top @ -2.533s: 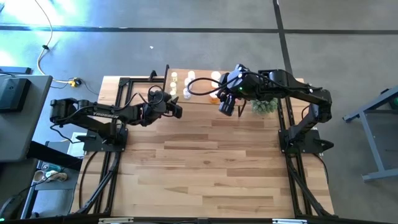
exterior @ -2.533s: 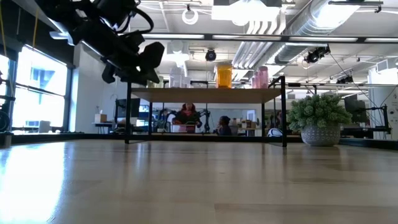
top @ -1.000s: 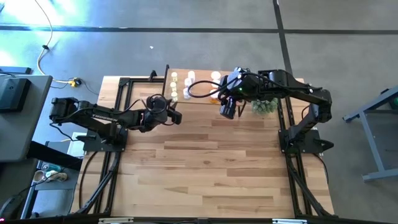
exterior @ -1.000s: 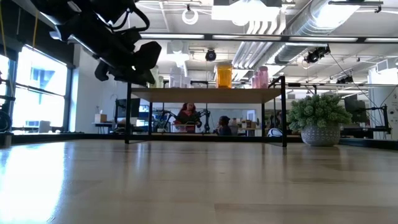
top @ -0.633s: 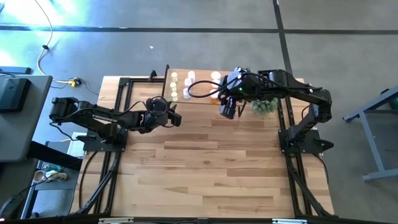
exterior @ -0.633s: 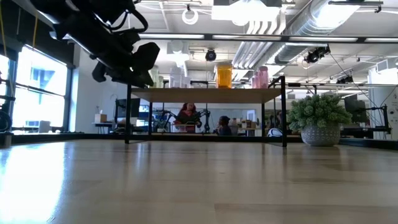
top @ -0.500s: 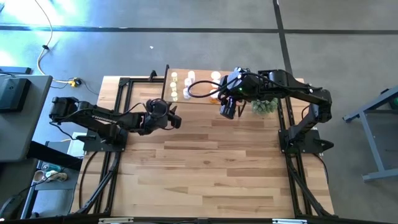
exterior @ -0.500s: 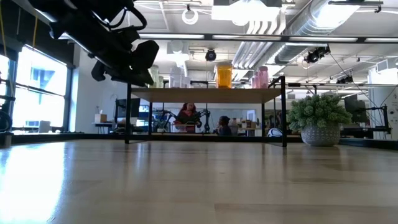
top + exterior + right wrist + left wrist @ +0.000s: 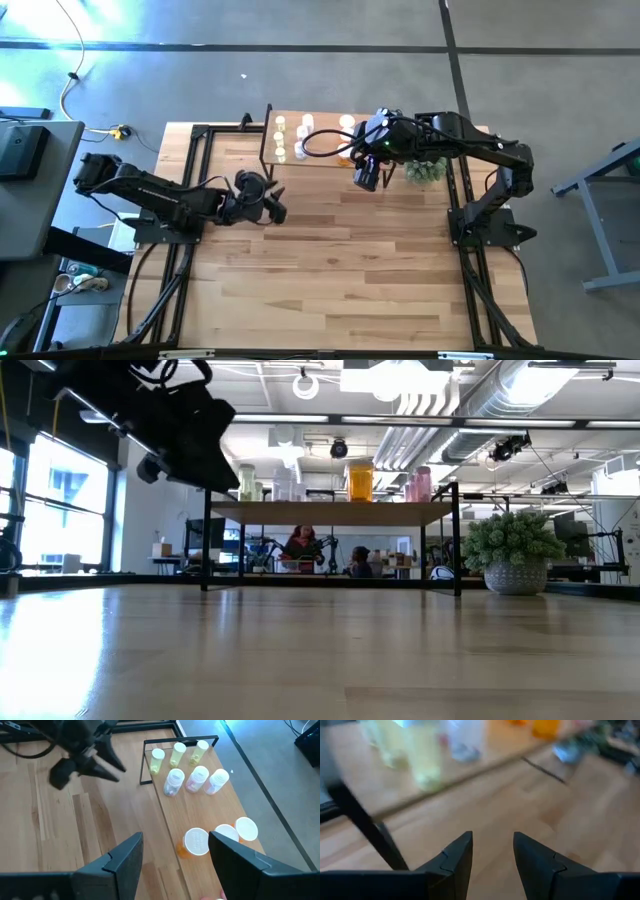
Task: Pick and place medicine bottles onto shelf by color
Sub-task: Put the yellow pill bottle aligned with the other yellow pill bottle on the shelf
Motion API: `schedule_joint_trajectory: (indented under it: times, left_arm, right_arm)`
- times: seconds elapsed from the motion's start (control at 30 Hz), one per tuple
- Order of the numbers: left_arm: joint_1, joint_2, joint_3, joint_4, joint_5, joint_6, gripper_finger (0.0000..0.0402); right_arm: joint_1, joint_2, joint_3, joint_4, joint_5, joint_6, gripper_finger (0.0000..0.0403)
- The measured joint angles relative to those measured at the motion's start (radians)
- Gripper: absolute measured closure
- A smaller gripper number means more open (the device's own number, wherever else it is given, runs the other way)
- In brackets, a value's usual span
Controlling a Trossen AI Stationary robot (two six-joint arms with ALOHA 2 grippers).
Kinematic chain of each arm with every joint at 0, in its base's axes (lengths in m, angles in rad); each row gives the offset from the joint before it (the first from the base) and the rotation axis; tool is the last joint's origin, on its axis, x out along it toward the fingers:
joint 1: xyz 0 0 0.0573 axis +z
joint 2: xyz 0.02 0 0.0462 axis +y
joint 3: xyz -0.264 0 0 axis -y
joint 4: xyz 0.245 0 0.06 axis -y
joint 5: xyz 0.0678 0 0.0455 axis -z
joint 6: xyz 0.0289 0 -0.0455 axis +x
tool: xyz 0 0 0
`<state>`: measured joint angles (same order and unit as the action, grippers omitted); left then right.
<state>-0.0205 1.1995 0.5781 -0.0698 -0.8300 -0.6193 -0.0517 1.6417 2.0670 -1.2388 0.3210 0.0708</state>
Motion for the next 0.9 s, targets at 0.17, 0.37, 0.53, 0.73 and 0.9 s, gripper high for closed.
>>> schedule_joint_trajectory:
  times: [0.17, 0.37, 0.53, 0.73, 0.9]
  left_arm:
    - [-0.051, -0.003, 0.0, -0.009, 0.071, 0.112, 0.0271]
    - [-0.064, 0.014, -0.001, 0.08, 0.062, 0.275, 0.0271]
    - [-0.034, 0.031, -0.001, 0.186, 0.121, 0.39, 0.0271]
    - [0.012, 0.031, -0.001, 0.254, 0.239, 0.553, 0.0271]
    - [0.085, 0.031, -0.001, 0.253, 0.224, 0.578, 0.0271]
  right_arm:
    - [0.0, 0.0, 0.0, 0.0, 0.0, -0.001, 0.0187]
    - [0.0, 0.0, 0.0, 0.001, 0.0, -0.034, 0.0187]
    - [0.0, 0.0, 0.0, 0.01, 0.001, -0.07, 0.0187]
    - [0.0, 0.0, 0.0, 0.026, 0.018, -0.079, 0.0187]
    - [-0.001, 0.0, 0.0, 0.032, 0.02, -0.098, 0.0187]
